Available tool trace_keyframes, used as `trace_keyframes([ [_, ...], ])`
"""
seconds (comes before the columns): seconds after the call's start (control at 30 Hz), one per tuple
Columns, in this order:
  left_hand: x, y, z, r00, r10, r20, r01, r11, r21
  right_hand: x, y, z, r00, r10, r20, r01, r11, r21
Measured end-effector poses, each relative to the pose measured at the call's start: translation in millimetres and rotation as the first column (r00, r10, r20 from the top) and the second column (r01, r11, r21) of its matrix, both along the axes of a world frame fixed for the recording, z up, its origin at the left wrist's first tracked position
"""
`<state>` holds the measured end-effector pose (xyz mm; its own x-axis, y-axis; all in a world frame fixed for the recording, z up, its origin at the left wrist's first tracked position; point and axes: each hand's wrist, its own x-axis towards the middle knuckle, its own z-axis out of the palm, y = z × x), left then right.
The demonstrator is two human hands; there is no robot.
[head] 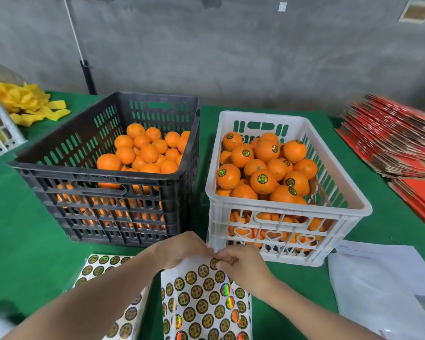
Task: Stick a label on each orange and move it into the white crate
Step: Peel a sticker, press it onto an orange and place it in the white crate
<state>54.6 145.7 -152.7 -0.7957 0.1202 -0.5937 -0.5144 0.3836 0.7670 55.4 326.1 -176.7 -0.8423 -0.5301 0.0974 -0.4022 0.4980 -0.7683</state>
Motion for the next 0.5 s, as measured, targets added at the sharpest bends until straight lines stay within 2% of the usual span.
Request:
trace_keyframes([
  [0.1, -0.1, 0.7, -7.5, 1.000, 0.000, 0.010, 0.001, 0.997, -0.078, 7.3, -2.7, -1.0, 0.962, 0.025, -0.273, -0.021, 1.000, 0.017],
  [0.17, -0.6, 0.4, -14.2, 0.998, -0.055, 0.002, 0.054, 0.985, -0.167, 11.9, -4.9, -2.0, 0.918, 0.039, -0.396, -0.038, 0.999, 0.009],
  [0.27, 0.2, 0.5, -22.8, 0.984, -0.179, -0.002, 0.168, 0.929, -0.330, 15.7, -6.9, 0.5, 0.928, 0.025, -0.371, -0.044, 0.998, -0.042],
  [0.37, 6.6, 1.8, -27.6, 0.898, -0.435, -0.071, 0.344, 0.792, -0.505, 15.0, -13.7, 21.5, 0.943, -0.017, -0.332, -0.024, 0.993, -0.119],
  [0.43, 12.1, 0.4, -24.5, 0.809, -0.559, -0.180, 0.368, 0.721, -0.587, 15.7, -24.5, 50.1, 0.934, -0.008, -0.356, -0.065, 0.979, -0.192],
  [0.5, 17.1, -6.0, -5.6, 0.717, -0.547, -0.432, 0.240, 0.776, -0.583, 13.6, -36.4, 81.5, 0.905, -0.021, -0.425, -0.110, 0.953, -0.281],
])
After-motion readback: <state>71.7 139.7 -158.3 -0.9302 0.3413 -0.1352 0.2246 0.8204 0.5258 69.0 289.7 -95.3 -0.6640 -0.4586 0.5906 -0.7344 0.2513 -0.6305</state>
